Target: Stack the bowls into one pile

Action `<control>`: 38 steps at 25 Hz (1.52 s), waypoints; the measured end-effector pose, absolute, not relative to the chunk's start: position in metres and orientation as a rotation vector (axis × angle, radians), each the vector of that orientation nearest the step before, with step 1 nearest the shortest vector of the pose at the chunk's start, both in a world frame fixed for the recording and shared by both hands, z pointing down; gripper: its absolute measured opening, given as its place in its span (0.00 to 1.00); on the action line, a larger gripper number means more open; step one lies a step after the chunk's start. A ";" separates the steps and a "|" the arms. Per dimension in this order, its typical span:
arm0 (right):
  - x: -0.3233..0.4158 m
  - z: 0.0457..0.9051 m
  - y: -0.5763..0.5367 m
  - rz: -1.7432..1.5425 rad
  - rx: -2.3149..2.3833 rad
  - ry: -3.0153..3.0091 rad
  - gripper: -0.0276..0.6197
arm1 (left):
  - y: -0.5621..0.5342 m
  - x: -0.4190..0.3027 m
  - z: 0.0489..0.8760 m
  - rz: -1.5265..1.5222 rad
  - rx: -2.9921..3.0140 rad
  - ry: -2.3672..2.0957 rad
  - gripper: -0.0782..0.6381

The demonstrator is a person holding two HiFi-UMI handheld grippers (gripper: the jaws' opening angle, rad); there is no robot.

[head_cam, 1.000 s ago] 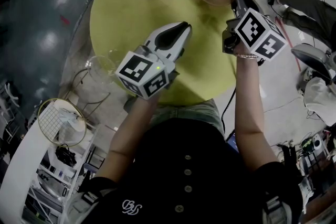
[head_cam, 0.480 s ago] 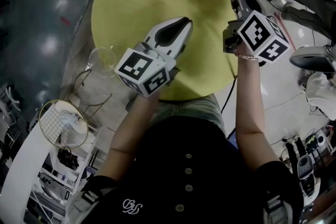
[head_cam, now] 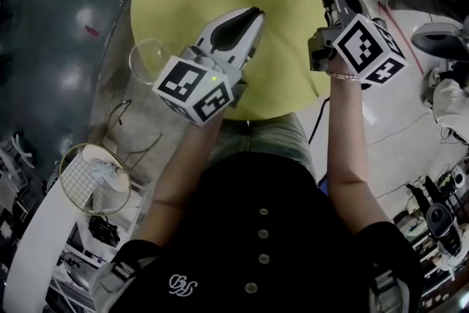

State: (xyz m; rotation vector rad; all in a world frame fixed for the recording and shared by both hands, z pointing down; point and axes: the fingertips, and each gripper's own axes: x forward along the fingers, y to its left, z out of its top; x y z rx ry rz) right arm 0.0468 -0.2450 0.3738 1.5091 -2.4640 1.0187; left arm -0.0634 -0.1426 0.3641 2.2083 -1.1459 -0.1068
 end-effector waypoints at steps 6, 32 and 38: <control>0.019 0.365 -0.199 1.048 1.358 -2.561 0.05 | -0.112 -0.073 0.366 -0.095 2.234 -1.098 0.16; -0.001 0.306 -0.086 0.856 1.310 -2.622 0.05 | -0.063 -0.067 0.311 -0.131 2.438 -0.816 0.16; 0.002 0.307 -0.066 0.859 1.240 -2.616 0.05 | -0.058 -0.057 0.306 -0.127 2.468 -0.793 0.16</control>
